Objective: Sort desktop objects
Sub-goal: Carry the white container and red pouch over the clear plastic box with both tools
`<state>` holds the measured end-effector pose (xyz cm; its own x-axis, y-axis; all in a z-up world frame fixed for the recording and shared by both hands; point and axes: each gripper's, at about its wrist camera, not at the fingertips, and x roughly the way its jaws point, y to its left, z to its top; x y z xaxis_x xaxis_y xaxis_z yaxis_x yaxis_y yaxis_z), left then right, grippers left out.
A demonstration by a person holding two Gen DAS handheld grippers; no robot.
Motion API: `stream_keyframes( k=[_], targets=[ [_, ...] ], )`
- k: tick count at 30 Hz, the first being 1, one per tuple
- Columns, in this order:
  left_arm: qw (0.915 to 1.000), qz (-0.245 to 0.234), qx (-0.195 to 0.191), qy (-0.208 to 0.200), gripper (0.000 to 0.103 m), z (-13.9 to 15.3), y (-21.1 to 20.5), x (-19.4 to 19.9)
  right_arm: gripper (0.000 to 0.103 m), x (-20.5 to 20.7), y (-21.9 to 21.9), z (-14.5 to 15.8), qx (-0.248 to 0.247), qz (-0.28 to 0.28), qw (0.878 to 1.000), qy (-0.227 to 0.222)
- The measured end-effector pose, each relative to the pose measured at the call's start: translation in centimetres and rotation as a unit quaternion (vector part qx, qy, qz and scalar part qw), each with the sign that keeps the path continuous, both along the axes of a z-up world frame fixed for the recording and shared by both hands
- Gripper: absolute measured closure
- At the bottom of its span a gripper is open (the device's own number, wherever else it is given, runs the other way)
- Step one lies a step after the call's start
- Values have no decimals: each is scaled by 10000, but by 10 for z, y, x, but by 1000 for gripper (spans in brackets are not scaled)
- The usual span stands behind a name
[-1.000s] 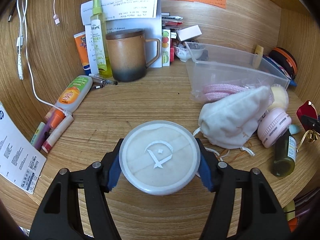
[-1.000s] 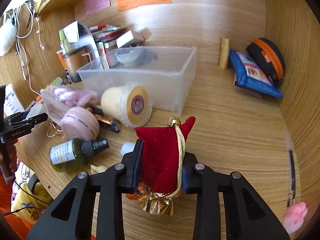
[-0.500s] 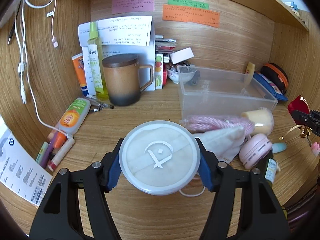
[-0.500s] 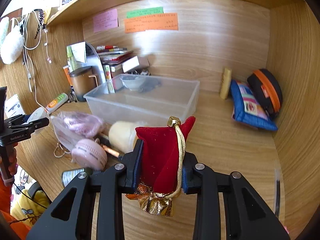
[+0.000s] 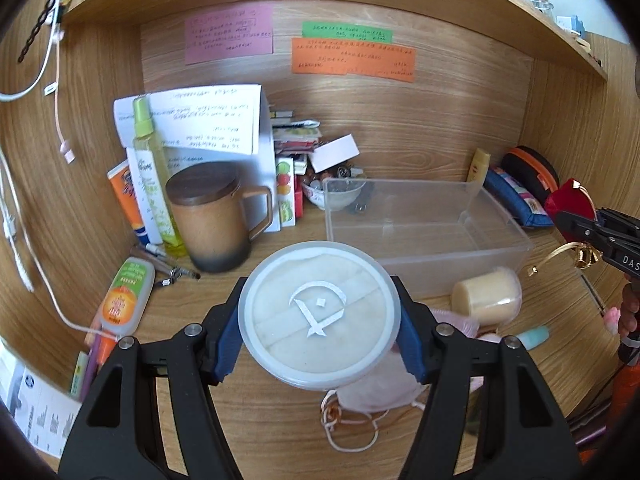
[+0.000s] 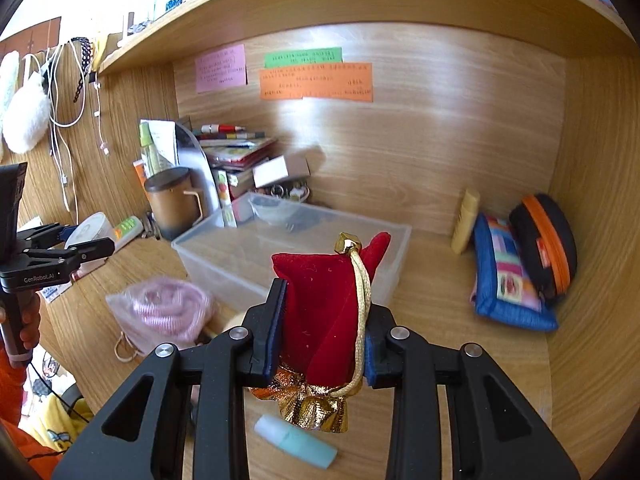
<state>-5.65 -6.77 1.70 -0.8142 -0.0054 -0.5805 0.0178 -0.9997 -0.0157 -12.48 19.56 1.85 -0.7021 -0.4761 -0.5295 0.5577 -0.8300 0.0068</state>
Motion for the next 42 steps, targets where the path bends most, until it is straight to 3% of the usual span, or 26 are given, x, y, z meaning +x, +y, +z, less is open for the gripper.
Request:
stream_keyframes(
  k=[9,17,28,42],
  targets=[
    [9989,-437,103,92,38,26,11,-38,74,-28,-17,15,-33,134,9999,67],
    [9968,-762,234,2,38,29,20,-81,73,-57,-34,21,6,258,9997,25],
    [9916,-1169,289,-468,38,5,32,-136,73,-96,-56,3,190,383,9986,-316],
    [9797,-1527,405,-1237,38,-39,47,-185,72,-134,-65,-47,239,340,9922,-1172]
  ],
)
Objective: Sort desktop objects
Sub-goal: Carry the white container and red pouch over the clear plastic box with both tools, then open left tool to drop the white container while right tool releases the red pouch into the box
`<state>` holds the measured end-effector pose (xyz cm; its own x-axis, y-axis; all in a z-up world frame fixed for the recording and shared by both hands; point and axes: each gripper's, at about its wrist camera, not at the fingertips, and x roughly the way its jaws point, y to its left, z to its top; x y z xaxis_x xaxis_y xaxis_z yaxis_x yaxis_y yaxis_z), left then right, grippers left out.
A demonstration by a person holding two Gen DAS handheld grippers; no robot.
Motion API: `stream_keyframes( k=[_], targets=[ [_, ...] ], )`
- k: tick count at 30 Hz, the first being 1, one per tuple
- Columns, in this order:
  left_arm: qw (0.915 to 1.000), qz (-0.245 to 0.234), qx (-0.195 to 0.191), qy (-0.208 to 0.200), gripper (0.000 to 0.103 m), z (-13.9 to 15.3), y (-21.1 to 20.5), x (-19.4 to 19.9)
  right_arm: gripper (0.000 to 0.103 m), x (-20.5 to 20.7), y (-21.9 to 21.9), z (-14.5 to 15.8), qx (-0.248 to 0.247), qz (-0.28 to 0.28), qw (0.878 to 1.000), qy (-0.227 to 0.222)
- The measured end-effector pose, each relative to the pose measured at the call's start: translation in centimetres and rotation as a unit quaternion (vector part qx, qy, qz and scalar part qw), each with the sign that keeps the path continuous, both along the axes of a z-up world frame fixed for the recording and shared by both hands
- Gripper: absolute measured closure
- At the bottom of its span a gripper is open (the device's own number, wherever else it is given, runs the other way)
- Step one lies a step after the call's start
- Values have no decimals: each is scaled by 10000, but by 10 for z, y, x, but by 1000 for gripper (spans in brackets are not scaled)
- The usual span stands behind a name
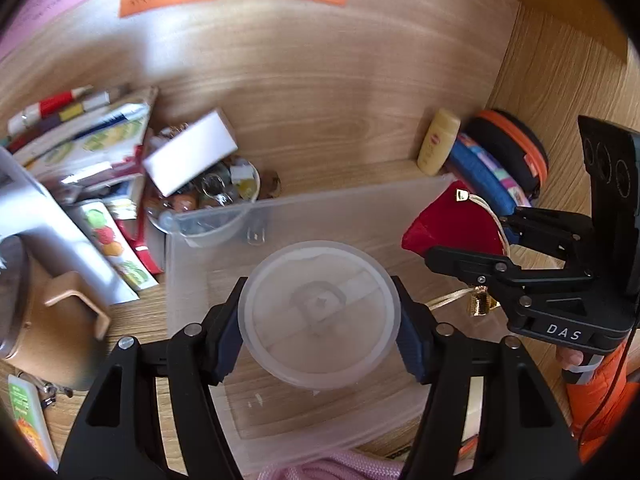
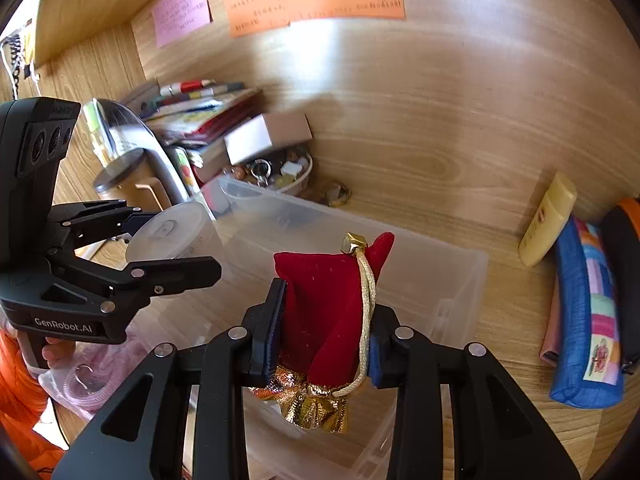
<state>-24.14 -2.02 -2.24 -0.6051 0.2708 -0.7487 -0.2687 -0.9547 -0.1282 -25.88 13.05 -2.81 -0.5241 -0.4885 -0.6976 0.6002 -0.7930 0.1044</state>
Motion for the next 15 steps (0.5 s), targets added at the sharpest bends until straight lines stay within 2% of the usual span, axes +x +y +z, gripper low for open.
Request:
stream_keyframes(
  k=[6,15],
  targets=[
    [9997,-64,-23,-223,38,-11,0,-13,71,-10,2,-13,48,-1,9998,-216],
    [9991,-209,-205,-311,38,-22,5,-19,69,-6,-6,-16,260,87,9995,-126]
  ],
)
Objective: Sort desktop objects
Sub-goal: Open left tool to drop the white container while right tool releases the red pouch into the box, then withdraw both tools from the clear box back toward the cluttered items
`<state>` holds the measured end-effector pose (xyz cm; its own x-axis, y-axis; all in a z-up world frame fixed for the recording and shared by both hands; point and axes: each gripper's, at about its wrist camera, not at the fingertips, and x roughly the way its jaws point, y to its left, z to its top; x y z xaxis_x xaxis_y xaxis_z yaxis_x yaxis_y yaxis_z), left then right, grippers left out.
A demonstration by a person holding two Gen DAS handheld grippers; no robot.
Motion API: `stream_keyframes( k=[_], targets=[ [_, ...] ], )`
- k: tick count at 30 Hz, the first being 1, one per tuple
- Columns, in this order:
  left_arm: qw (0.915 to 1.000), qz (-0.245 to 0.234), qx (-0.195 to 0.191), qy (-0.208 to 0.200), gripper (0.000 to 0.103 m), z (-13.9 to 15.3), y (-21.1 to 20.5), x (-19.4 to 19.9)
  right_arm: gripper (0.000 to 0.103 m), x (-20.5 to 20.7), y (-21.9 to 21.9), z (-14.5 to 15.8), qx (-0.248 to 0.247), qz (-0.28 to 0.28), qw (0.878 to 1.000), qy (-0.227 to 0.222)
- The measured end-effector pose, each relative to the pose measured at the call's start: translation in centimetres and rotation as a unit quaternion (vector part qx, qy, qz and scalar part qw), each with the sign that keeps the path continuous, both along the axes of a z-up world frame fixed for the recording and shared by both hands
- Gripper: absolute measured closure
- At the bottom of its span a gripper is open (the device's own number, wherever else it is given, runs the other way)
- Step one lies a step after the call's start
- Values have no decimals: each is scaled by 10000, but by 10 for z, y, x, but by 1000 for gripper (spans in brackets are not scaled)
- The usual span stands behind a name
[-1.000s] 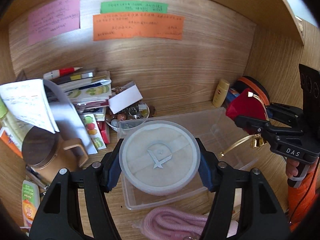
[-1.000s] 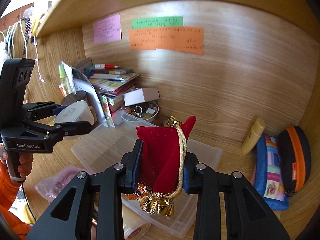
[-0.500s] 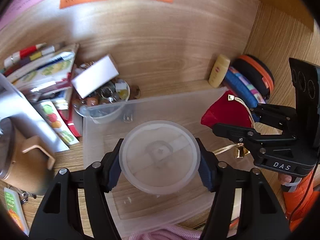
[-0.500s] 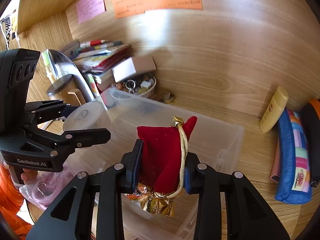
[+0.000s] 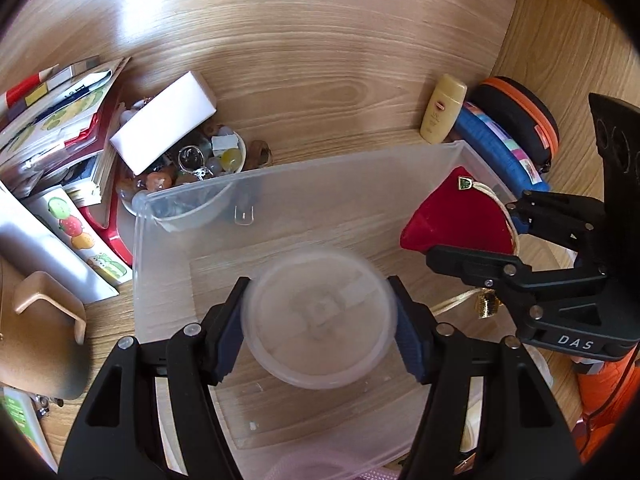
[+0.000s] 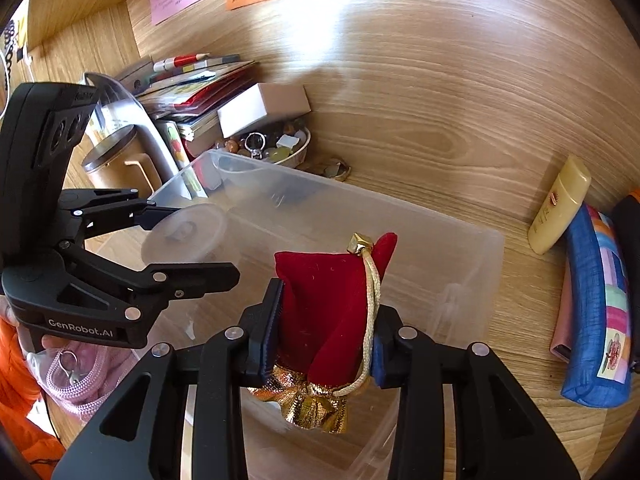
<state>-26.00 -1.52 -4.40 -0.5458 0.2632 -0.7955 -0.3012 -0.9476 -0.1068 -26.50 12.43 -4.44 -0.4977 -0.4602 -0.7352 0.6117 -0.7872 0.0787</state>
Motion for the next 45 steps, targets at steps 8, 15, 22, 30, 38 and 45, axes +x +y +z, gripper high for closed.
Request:
stream_keyframes(
  k=[8,15,22,30,38,45],
  targets=[
    [9999,-58,-92,60,38,-2,2,2,68,6,-13,-11,527,91,9985,106],
    [9999,-52,-124,86,38,-3,1,4,60,10,-18,-6,464,135,9988,-10],
    [9996,-11,-120,243,34,5,2,9,45,17,-17,1,367,110,9992,151],
    [9985,117,-5,533,19,24,-2,21,30,20,-6,19,188,-67,9988,452],
    [9943,244,-213,1012,10,52,-4,44,19,35,4,47,270,-196,9933,1110],
    [9905,382,-211,1307,3,73,-12,70,15,60,2,66,307,-143,9883,1488]
  ],
)
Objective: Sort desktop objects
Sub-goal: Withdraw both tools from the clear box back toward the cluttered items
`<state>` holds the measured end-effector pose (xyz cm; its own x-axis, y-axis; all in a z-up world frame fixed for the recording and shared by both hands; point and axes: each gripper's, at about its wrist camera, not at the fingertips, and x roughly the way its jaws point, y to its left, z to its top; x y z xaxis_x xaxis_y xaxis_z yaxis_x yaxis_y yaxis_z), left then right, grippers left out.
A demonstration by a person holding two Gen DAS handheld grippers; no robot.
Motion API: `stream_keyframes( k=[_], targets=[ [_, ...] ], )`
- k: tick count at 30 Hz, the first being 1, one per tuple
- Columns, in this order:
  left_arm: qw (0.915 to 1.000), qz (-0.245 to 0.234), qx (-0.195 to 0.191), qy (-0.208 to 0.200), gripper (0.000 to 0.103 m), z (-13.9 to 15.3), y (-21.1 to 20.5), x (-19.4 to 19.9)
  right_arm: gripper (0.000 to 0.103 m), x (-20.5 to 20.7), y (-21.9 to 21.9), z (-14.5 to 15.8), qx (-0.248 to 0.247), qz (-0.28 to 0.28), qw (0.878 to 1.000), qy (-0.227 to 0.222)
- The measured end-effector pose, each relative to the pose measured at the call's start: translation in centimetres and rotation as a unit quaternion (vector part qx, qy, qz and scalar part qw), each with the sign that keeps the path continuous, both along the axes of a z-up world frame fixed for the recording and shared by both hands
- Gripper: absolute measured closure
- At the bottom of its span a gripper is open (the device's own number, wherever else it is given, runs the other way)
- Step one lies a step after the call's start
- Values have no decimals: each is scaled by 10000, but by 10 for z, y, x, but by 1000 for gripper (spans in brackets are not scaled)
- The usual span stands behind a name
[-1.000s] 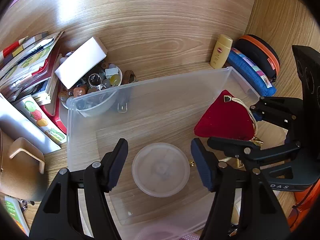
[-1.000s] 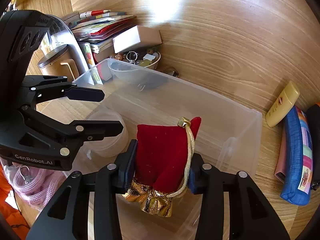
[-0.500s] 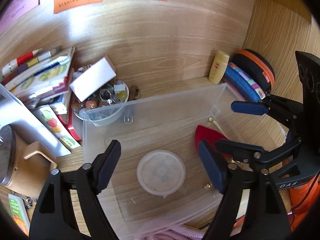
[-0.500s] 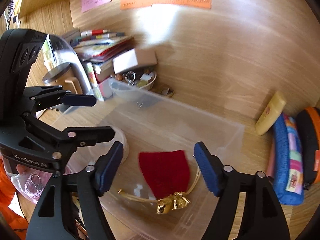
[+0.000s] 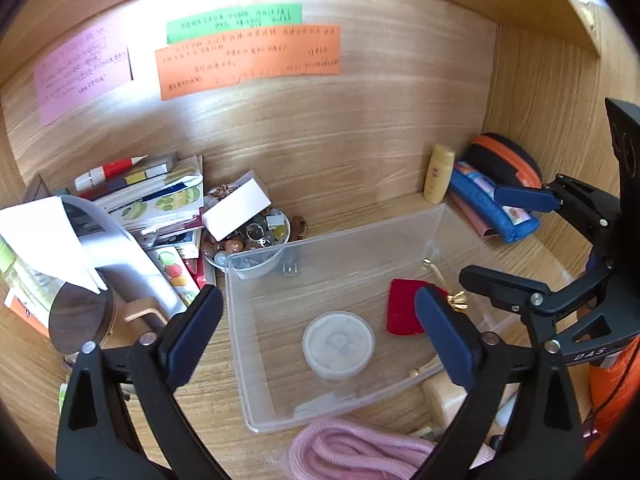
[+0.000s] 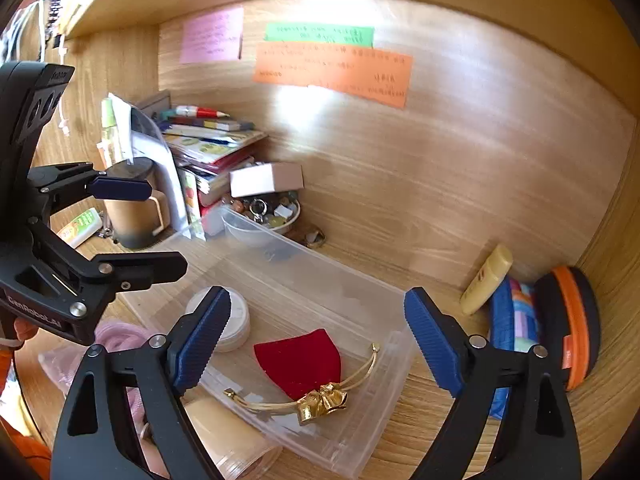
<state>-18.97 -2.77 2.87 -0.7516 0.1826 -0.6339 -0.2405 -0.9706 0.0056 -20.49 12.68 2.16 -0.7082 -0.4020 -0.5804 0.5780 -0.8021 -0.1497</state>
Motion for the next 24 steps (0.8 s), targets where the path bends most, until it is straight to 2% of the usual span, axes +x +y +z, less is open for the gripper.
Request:
stream_keyframes(
  k=[3,12,24],
  targets=[
    [10000,34,52,34,3,4,-4,8,11,15,0,4,94,14,9998,184],
    [9992,305,73,244,3,17,-15,46,10,60,9,8,247,-21,9976,644],
    [9965,708,246,381,2,12,-40,94,10,89,31,1,202,-247,9976,615]
  ],
)
